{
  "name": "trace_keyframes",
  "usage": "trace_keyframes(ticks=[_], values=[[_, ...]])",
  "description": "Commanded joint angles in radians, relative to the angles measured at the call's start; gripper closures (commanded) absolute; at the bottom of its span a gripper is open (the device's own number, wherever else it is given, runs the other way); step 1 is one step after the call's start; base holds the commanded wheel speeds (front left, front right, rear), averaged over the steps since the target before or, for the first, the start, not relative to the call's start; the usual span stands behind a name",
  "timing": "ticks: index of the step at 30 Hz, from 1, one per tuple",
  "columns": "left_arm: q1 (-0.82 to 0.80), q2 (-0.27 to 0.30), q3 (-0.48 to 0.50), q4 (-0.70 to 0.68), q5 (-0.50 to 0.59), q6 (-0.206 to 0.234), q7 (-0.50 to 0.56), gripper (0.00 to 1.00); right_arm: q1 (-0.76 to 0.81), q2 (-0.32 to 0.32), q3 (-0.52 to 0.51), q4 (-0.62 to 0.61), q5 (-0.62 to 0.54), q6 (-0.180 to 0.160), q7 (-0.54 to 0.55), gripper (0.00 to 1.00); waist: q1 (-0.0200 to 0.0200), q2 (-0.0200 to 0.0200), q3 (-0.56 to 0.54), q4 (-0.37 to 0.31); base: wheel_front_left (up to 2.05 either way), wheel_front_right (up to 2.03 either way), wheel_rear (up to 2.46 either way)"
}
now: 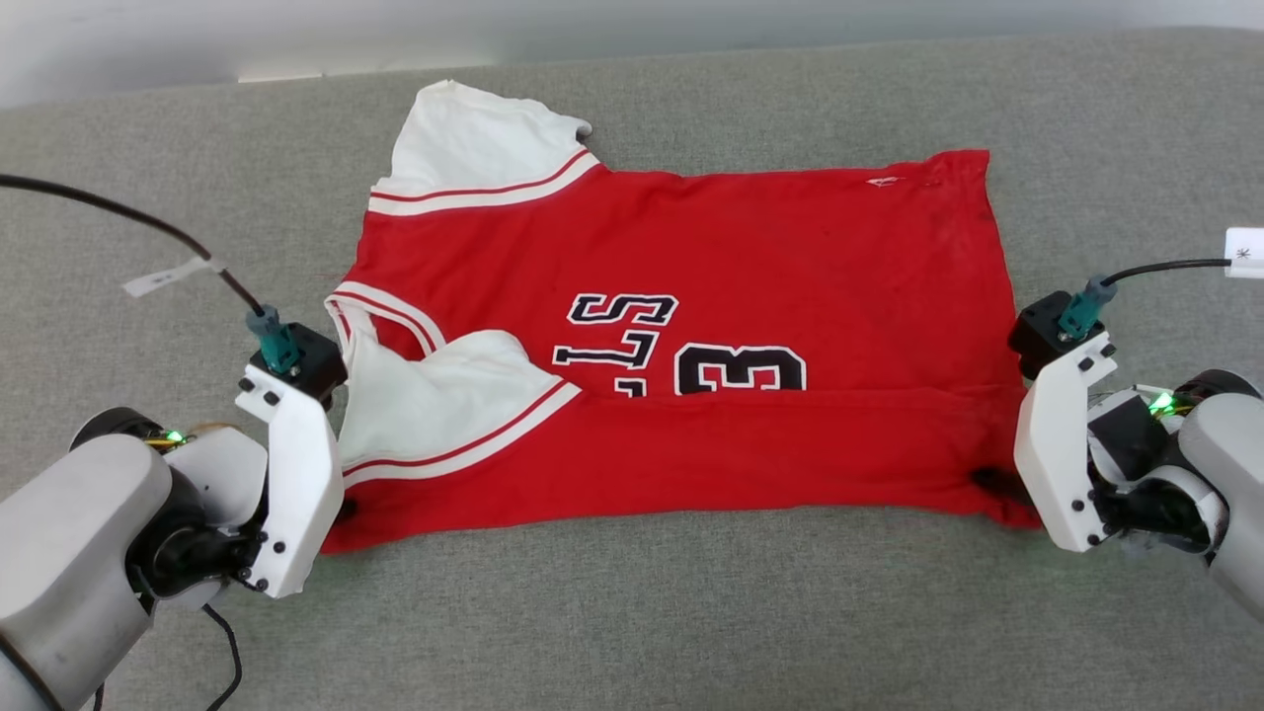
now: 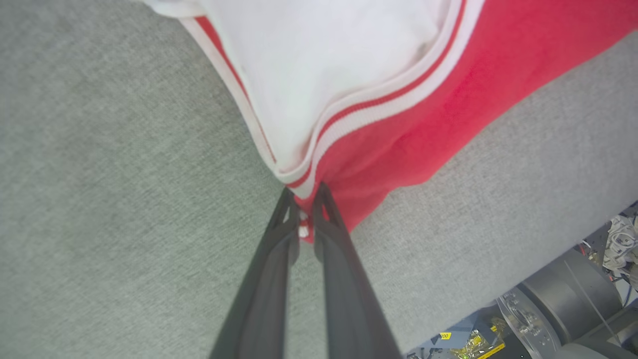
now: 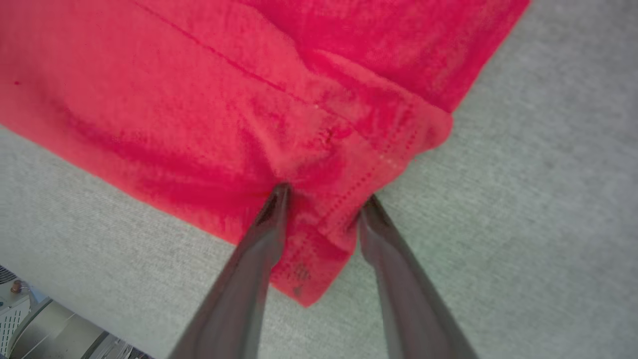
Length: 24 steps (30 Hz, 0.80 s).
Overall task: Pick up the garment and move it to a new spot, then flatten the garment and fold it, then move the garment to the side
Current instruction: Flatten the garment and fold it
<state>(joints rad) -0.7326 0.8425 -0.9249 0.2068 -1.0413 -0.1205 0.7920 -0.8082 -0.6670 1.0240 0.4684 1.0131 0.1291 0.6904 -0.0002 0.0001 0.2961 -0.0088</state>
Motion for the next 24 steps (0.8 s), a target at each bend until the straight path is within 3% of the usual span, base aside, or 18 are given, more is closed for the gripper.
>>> trace_keyframes(ticks=[1,11,17,24], values=[[0.019,0.007,0.003,0.006,-0.006,-0.001,-0.008,1.0,0.071,0.027,0.045,0.007,0.005,0.003,-0.003,1.0,0.0002,-0.0001,-0.016,-0.007,0.0,0.0,0.0],[0.079,0.043,0.011,-0.025,-0.051,0.004,-0.026,1.0,0.03,-0.095,0.056,-0.095,0.037,0.001,-0.052,1.0,0.0002,-0.0001,-0.121,-0.01,0.0,0.0,0.0],[0.147,0.083,-0.007,-0.096,-0.063,0.019,-0.028,1.0,0.068,-0.193,0.074,-0.19,0.067,0.001,-0.05,1.0,0.0002,-0.0001,-0.16,-0.004,0.0,0.0,0.0],[0.23,0.089,-0.032,-0.139,-0.071,0.044,-0.057,1.0,0.163,-0.278,0.082,-0.267,0.102,0.001,-0.058,1.0,0.0002,-0.0001,-0.158,0.001,0.0,0.0,0.0]])
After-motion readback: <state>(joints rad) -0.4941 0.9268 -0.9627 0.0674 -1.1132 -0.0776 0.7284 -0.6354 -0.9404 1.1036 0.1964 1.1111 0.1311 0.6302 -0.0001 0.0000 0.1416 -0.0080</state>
